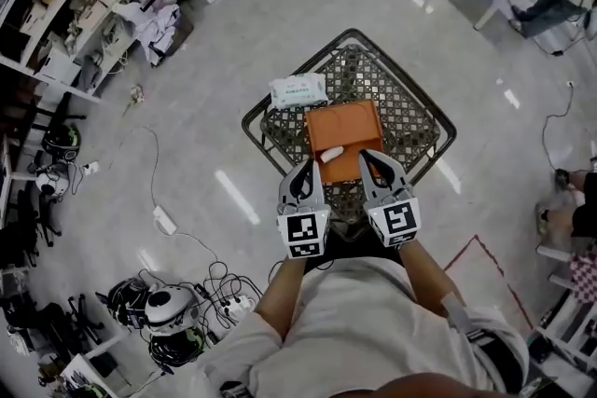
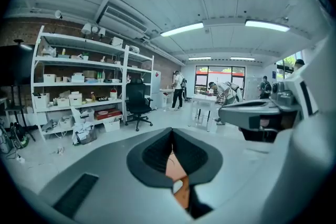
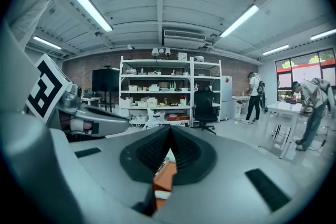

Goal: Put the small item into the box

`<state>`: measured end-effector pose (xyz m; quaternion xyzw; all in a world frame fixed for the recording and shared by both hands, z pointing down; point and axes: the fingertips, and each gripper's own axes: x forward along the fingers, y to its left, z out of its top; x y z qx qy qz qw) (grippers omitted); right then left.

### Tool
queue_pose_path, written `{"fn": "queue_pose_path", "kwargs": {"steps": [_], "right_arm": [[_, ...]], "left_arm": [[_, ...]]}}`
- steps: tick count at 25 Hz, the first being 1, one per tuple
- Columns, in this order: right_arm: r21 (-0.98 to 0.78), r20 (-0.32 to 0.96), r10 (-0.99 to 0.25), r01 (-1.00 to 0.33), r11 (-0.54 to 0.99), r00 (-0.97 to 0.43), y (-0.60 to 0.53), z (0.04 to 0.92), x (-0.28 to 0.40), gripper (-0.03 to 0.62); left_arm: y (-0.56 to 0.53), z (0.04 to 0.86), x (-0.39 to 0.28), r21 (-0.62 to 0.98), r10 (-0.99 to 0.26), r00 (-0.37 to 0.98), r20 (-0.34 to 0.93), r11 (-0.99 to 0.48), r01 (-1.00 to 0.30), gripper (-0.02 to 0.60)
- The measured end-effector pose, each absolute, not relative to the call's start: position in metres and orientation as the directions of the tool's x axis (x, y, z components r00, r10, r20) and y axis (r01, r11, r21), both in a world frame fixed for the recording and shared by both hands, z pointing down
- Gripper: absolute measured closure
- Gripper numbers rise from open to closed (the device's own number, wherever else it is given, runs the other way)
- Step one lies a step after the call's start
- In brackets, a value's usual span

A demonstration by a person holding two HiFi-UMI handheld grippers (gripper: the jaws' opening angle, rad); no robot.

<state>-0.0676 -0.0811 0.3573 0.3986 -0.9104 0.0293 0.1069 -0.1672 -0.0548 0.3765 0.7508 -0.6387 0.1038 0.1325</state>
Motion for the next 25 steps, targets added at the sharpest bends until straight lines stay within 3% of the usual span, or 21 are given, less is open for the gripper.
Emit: {"fn": "queue_pose_path", "kwargs": {"steps": [7, 17, 25], "right_arm": [[0.07, 0.093, -0.757, -0.754, 0.653, -0.646, -0.056, 0.289, -0.044, 0.591], [0.128, 0.024, -0.757, -0.749, 0.65, -0.653, -0.052, 0.23, -0.011, 0.591], [0.127, -0.007, -0.757, -0.752, 0.647, -0.653, -0.049, 0.227, 0.005, 0.591]], "left_arm": [[-0.038, 0.325, -0.156, 0.019, -0.957, 0.186, 0.222, -0.187, -0.982, 0.572], [-0.046, 0.266, -0.118, 0.079, -0.983, 0.158, 0.097, -0.151, -0.985, 0.572], [-0.041, 0.261, -0.098, 0.049, -0.979, 0.179, 0.096, -0.175, -0.983, 0.572]]}}
